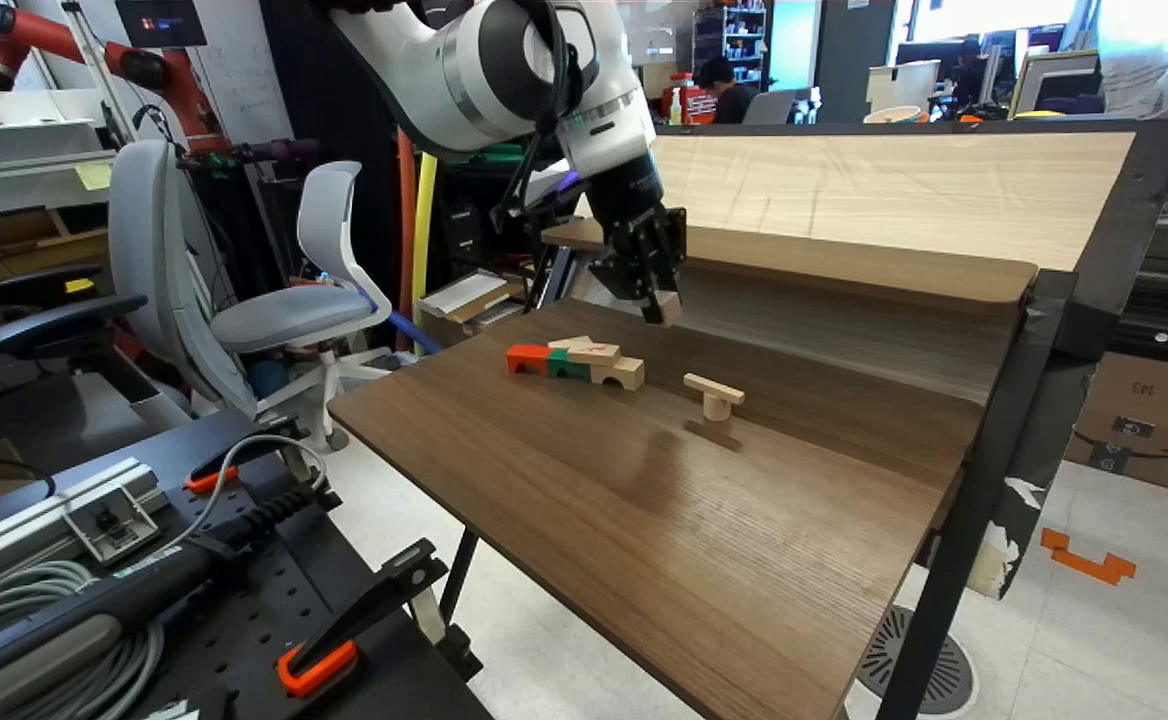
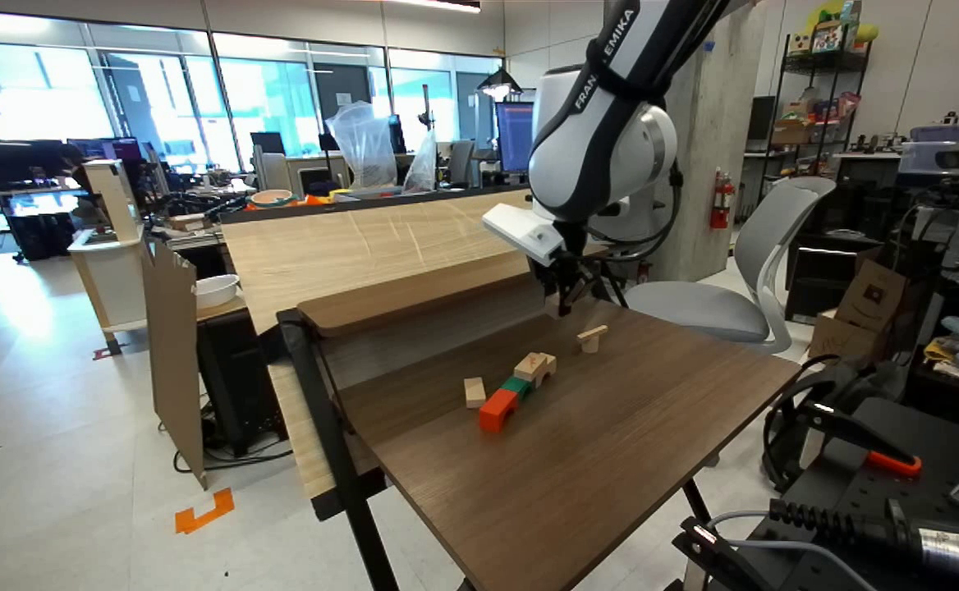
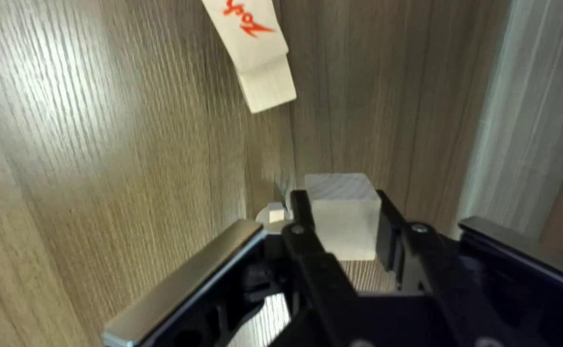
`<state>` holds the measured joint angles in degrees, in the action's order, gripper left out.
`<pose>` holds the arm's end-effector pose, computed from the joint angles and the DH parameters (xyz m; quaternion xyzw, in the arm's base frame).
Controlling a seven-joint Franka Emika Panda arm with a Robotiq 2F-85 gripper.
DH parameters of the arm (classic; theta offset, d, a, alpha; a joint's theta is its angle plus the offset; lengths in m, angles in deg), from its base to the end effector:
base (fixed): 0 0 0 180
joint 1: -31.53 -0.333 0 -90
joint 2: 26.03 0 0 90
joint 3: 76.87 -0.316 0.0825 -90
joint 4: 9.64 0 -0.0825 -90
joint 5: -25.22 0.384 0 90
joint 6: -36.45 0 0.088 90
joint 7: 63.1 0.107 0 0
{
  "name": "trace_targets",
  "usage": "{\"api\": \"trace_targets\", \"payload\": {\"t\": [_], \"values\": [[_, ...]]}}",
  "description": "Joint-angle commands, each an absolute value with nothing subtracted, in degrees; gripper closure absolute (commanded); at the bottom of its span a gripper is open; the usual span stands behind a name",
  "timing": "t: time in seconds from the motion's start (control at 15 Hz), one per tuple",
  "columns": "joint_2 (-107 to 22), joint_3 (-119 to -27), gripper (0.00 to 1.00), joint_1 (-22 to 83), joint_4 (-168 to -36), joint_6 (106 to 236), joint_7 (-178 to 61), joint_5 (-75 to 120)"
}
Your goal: Pick up the cube and put it on the table
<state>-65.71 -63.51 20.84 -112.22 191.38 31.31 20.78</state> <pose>0.6768 -0.0139 0.1954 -0.7038 0.6949 -0.1463 0.0205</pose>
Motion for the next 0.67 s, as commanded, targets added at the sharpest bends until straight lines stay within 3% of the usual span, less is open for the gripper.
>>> {"api": "trace_targets", "payload": {"t": [0.0, 0.6], "values": [[-63.6, -60.7, 0.92, 20.2, -114.9, 189.9, 34.3, 21.3], [-62.1, -58.9, 0.92, 19.8, -123.3, 189.6, 37.7, 20.6]]}}
